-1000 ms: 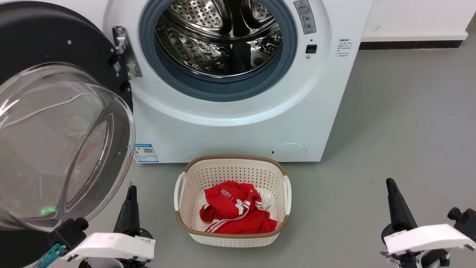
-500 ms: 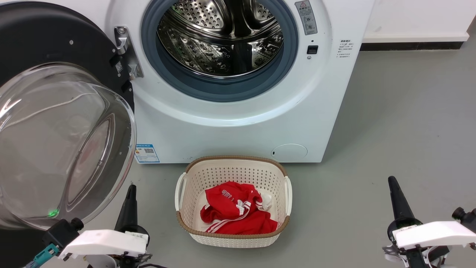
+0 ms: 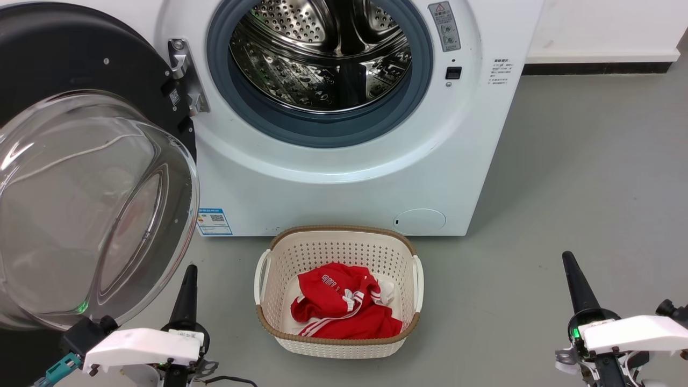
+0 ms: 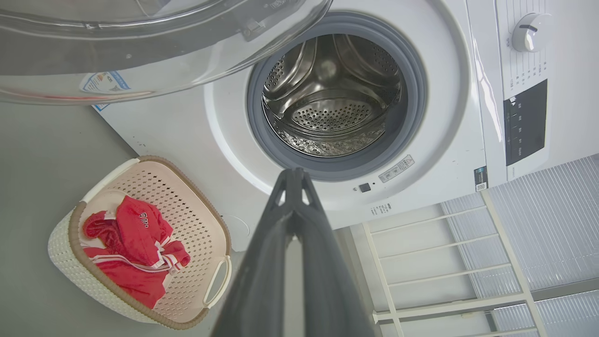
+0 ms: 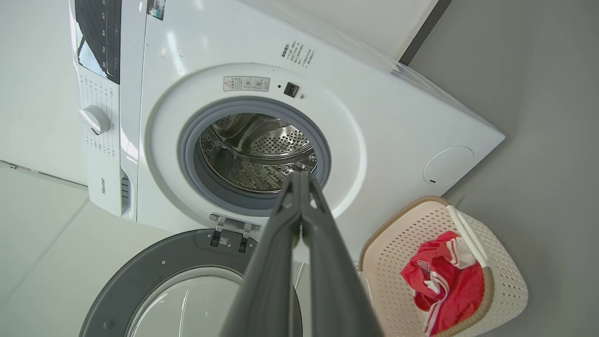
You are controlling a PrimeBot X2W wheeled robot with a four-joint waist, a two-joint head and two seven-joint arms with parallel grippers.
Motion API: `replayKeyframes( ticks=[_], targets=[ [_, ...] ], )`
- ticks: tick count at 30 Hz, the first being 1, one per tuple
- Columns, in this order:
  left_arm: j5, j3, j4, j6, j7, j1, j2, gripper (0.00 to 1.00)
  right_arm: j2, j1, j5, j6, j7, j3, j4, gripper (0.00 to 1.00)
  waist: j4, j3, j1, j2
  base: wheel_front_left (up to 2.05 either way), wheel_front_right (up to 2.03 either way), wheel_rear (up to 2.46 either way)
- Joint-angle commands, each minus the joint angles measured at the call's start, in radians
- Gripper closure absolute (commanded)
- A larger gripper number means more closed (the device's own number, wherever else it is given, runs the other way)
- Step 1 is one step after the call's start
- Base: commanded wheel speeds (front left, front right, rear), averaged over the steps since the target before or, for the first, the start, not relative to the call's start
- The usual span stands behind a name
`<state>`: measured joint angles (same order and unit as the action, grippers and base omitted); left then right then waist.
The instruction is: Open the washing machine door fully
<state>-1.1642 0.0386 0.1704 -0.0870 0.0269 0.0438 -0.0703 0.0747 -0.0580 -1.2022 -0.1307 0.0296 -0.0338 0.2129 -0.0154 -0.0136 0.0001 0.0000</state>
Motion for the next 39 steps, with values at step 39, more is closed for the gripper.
replayKeyframes(
  ticks=[39],
  targets=[
    [-0.365, 0.041, 0.058, -0.038, -0.096, 0.058, 0.0, 1.0, 0.0, -0.047, -0.342, 0.0, -0.093, -0.039, 0.023, 1.0, 0.011, 0.008, 0.0, 0.0, 0.0, 0.0, 0.0]
  ],
)
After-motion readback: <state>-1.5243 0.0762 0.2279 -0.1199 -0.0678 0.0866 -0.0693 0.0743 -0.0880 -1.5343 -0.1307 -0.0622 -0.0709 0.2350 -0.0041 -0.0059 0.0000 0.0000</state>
